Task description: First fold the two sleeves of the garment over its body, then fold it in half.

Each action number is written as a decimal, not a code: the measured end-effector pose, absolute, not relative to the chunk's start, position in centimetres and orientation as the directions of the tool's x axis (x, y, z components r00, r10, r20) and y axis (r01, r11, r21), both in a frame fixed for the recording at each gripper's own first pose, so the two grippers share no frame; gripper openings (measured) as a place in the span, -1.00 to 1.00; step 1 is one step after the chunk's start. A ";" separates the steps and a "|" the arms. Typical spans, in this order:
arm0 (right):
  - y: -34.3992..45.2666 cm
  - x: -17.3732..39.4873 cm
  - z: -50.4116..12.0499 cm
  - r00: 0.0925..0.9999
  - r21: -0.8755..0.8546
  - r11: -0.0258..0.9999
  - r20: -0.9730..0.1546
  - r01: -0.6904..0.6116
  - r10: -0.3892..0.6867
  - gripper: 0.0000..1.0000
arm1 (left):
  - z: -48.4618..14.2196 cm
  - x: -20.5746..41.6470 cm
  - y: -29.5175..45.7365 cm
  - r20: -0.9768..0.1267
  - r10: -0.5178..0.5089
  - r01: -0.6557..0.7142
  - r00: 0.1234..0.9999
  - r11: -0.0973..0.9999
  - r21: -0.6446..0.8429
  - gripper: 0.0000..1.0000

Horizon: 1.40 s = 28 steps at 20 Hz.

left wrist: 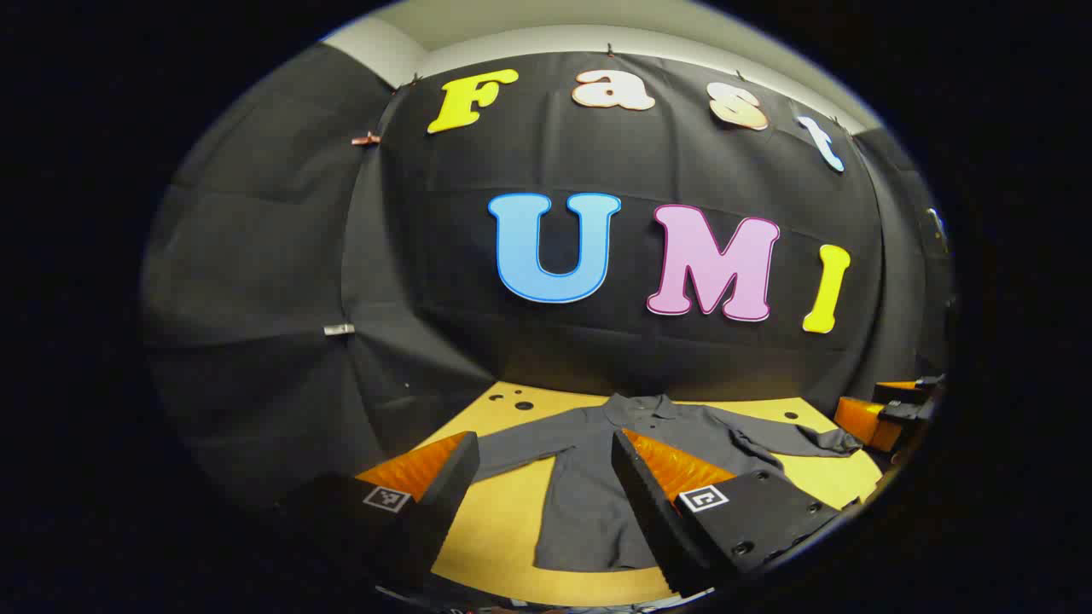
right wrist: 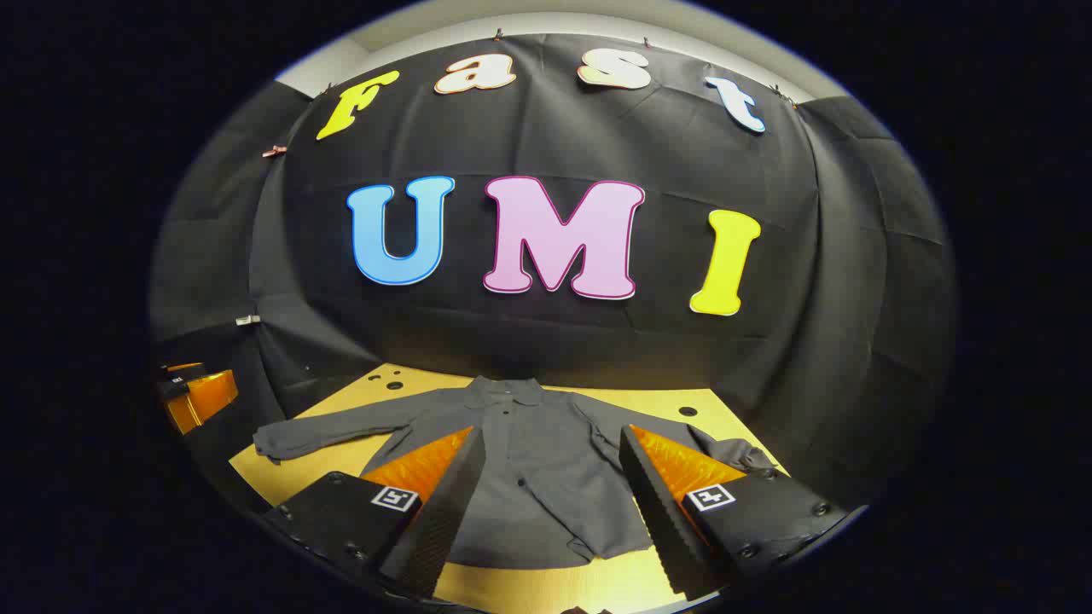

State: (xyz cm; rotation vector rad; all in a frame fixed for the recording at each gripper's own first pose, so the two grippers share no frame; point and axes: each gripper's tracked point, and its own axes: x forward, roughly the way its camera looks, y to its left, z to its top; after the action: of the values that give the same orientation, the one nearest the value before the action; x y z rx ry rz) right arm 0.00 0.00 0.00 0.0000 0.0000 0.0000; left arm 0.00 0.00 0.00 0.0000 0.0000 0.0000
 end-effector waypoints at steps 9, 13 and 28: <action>-4.1 1.4 -1.5 0.996 0.034 0.996 -0.040 0.077 -0.076 0.95 | -2.6 3.1 -0.9 -0.070 -0.015 0.017 0.997 1.000 0.022 0.96; -5.7 3.4 -2.0 0.993 0.049 0.994 -0.060 0.101 -0.098 0.95 | -2.6 4.3 -2.4 -0.074 -0.015 0.018 0.997 0.999 0.038 0.96; -16.2 10.8 -5.1 0.972 0.154 0.971 -0.177 0.182 -0.154 0.95 | -4.2 7.5 -5.9 -0.141 0.037 -0.025 0.989 0.996 0.085 0.96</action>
State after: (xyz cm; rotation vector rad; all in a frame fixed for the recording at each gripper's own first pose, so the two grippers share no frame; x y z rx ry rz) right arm 10.80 -16.17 -5.05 0.1700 0.1647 -0.1705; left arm 7.48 -5.95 -4.16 0.0829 0.1428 0.0308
